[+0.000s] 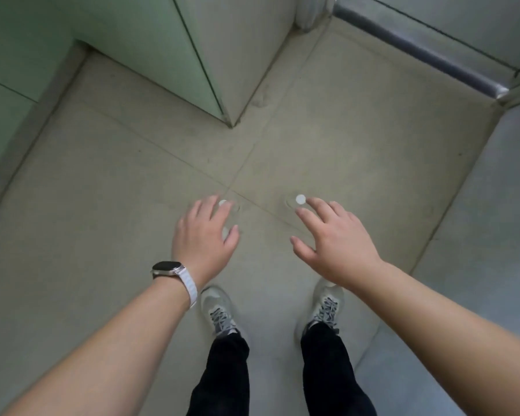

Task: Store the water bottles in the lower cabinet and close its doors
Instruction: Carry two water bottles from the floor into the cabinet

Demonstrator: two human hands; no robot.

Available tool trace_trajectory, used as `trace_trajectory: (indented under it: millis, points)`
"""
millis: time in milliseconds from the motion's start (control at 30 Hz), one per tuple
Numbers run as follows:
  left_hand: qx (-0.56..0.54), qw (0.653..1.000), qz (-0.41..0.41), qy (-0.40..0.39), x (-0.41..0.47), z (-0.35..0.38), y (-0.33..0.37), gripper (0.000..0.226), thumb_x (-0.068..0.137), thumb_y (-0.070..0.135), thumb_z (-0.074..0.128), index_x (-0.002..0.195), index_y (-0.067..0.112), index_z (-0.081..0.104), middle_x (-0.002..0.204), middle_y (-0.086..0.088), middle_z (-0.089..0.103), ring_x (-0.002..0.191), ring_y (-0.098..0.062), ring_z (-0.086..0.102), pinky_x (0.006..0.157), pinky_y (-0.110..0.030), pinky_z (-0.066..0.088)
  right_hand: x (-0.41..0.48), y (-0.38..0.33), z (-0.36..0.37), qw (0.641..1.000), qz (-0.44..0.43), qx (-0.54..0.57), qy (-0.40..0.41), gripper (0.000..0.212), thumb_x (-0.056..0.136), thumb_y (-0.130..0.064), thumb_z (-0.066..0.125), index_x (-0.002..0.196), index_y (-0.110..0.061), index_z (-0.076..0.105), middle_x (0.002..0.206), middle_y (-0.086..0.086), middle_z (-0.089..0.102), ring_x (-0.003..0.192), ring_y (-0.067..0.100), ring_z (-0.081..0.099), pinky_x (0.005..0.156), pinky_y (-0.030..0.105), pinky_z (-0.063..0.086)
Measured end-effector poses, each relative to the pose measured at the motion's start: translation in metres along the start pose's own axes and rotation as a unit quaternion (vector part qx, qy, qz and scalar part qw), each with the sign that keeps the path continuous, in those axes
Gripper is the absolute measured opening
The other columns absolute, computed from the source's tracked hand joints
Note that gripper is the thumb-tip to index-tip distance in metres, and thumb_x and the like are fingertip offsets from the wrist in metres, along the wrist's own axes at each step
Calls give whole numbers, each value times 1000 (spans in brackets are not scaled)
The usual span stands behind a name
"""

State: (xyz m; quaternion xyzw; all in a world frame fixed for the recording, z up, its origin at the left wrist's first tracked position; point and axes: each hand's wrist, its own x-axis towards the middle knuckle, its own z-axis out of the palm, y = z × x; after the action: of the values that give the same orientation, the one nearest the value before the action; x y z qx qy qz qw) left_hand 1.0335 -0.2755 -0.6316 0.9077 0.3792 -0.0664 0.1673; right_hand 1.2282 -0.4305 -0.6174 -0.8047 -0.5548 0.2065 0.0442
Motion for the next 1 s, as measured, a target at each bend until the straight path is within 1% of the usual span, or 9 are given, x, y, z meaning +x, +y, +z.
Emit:
trace_trajectory:
  millis: [133, 200, 333, 433, 500, 567, 700, 833, 1000]
  points:
    - [-25, 997, -65, 16, 21, 81, -29, 53, 84, 39, 53, 126, 9, 63, 143, -21, 52, 126, -42, 51, 97, -51, 47, 31, 26, 75, 999, 38, 22, 5, 62, 82, -54, 45, 129, -15, 58, 137, 13, 55, 119, 35, 53, 86, 45, 50]
    - [-67, 991, -114, 18, 28, 120, -42, 55, 86, 38, 56, 134, 11, 58, 152, -19, 44, 136, -40, 42, 106, -50, 39, 43, 41, 113, 998, 57, 38, 13, 61, 84, -50, 51, 133, -15, 55, 139, 12, 52, 122, 36, 50, 88, 47, 50]
    - [-161, 969, -188, 12, 39, 191, -66, 63, 91, 31, 68, 148, 17, 45, 162, -10, 28, 148, -28, 25, 117, -38, 24, 57, 70, 183, 996, 70, 48, -1, 68, 86, -44, 61, 144, -14, 42, 149, 12, 41, 133, 35, 39, 101, 49, 42]
    - [-193, 962, -192, 10, 48, 231, -84, 74, 90, 31, 71, 152, 15, 36, 162, -9, 27, 150, -24, 23, 118, -32, 19, 67, 86, 219, 992, 108, 69, 5, 77, 86, -46, 63, 150, -14, 33, 154, 9, 33, 137, 31, 33, 107, 45, 34]
    - [-229, 949, -216, 24, 57, 251, -95, 81, 88, 32, 74, 154, 14, 31, 160, -7, 29, 148, -24, 28, 121, -34, 22, 74, 96, 239, 985, 142, 92, 14, 82, 87, -46, 64, 153, -16, 25, 158, 5, 26, 141, 25, 28, 109, 37, 30]
    - [-271, 930, -245, 40, 65, 265, -105, 83, 87, 34, 75, 155, 17, 30, 158, -2, 33, 142, -19, 37, 118, -40, 32, 81, 107, 255, 976, 172, 135, 19, 86, 87, -46, 66, 154, -20, 18, 160, -1, 21, 143, 19, 24, 106, 30, 27]
    - [-288, 922, -250, 63, 74, 289, -123, 60, 86, 38, 75, 139, 26, 50, 140, 8, 53, 124, -11, 52, 106, -41, 45, 99, 122, 286, 953, 205, 219, 25, 92, 83, -45, 72, 154, -27, 16, 158, -7, 26, 143, 14, 29, 108, 32, 30]
    - [-314, 916, -244, 55, 84, 305, -128, 50, 86, 36, 77, 127, 40, 49, 129, 15, 55, 119, -8, 53, 101, -35, 45, 111, 131, 308, 936, 207, 279, 53, 85, 80, -37, 78, 149, -27, 29, 145, -14, 37, 131, 5, 40, 107, 30, 38]
    - [-347, 910, -224, 42, 97, 319, -131, 66, 81, 35, 82, 130, 42, 38, 121, 22, 51, 118, -9, 52, 99, -29, 43, 127, 137, 323, 920, 217, 322, 54, 81, 78, -37, 79, 143, -36, 31, 135, -16, 44, 117, 5, 46, 96, 31, 45]
